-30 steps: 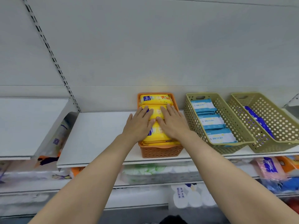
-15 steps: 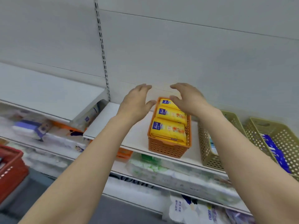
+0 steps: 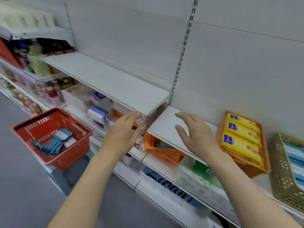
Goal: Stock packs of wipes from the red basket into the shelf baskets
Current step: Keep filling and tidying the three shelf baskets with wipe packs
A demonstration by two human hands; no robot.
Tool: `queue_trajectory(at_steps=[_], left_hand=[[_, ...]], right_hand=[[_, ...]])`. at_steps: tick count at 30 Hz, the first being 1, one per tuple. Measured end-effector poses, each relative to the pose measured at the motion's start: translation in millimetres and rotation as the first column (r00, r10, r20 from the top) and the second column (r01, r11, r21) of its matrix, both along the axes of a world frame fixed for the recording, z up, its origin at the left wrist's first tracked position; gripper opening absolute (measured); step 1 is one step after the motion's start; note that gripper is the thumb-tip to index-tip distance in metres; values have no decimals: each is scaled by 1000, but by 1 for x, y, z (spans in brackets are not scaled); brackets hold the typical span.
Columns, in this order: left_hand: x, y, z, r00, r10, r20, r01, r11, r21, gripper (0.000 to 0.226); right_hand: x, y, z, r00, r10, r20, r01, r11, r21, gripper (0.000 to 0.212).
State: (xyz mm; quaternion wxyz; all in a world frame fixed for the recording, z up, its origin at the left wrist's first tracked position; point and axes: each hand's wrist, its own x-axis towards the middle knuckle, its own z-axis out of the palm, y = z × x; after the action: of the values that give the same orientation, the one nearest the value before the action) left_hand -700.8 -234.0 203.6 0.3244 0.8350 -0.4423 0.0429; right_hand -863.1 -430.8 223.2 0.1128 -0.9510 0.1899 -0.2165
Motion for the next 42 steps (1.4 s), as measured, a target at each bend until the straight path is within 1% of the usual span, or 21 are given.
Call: queue_trajectory(at_steps=[3,7,12,15,20,22,24,27,31,34,36,38,40,42], left_hand=[[56,58,-16,999,45,17,-46,998,49,48],[133,131,-23,997,74,35,-78,987,142,50],[220,195,-21,987,164,-3,-162,977,139,49],[274,214,-33,981,191,-3,-189,970,152,49],[379,223,-75,971,232,-63,-215,955,206,51],[427,225,-99,963,251,-96,-220,942,254,50],[475,228,-125,953,279,-118,-228,917,328,50],[531,239,-164,929,326,-176,-223,870,439,50],[586,253,-222,879,381,-287,-164,806,569,51],[615,261,-263,826,425,-371,-97,755,649,50],[635,265,-289,804,427,-415,-48,741,670,50],[657,266,-316,784,414,-462,36,714,700,52],[679,265,-341,764,396,-509,157,651,742,55],[698,264,-366,743,361,-563,296,577,761,57]], right_hand=[[64,47,-17,998,58,-39,-57,998,32,43],[153,112,-30,991,129,-47,-124,988,91,44],[255,174,-35,976,202,-86,-190,973,134,47],[315,194,-44,969,227,-94,-211,964,160,50],[428,205,-81,960,262,-96,-241,952,188,44],[476,205,-104,955,265,-134,-232,948,219,43],[526,204,-129,939,275,-207,-215,938,271,44],[589,210,-169,898,301,-320,-172,911,374,40],[649,223,-236,793,369,-485,-105,867,487,33],[673,237,-288,717,392,-577,10,822,570,29],[684,246,-319,684,375,-626,125,785,607,37],[696,256,-348,659,335,-674,256,742,619,44],[710,267,-376,634,301,-712,341,718,607,46],[729,277,-401,622,275,-733,389,704,594,50]])
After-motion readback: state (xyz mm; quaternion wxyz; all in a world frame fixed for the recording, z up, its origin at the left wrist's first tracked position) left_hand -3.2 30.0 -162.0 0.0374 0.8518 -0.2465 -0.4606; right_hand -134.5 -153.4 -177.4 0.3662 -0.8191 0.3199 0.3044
